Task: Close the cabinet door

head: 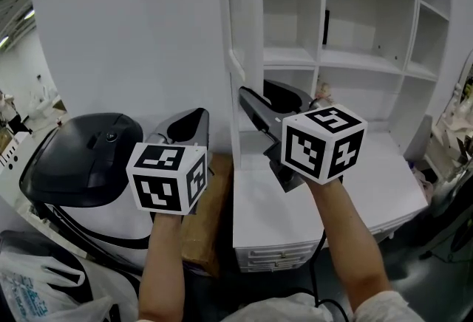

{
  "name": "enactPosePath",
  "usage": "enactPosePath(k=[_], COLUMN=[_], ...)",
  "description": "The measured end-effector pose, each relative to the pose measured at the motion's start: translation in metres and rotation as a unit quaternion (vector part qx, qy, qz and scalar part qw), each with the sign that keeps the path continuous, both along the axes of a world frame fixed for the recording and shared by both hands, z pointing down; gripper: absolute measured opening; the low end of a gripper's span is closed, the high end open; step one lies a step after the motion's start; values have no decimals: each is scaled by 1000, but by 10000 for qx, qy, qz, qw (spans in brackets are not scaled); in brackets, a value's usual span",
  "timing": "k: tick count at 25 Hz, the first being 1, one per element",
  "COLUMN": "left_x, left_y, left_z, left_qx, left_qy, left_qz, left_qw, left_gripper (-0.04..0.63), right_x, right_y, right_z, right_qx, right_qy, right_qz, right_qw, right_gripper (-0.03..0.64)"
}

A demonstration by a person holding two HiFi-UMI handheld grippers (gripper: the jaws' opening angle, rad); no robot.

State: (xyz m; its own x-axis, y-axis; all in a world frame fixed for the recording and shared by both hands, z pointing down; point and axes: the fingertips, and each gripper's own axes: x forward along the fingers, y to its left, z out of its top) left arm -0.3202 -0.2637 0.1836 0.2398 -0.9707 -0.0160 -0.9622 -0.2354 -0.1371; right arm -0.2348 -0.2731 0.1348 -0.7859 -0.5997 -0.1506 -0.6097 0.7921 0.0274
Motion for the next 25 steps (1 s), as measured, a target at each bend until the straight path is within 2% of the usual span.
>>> enactPosePath(k=[10,25], left_x=[21,53], left_y=[-12,-36], left_z=[-1,6], left_qx=[25,-55], left_qy=[-32,-168], left_qz=[327,499], left_qw=[9995,9986], left_gripper=[0,-2], right_x=[29,72], right_y=[-10,-35], right_z=[1,0], right_qx=[-41,-34], right_qy=[-36,-176], right_qz=[229,399], right_qw=[9997,9990], right_gripper=[121,91])
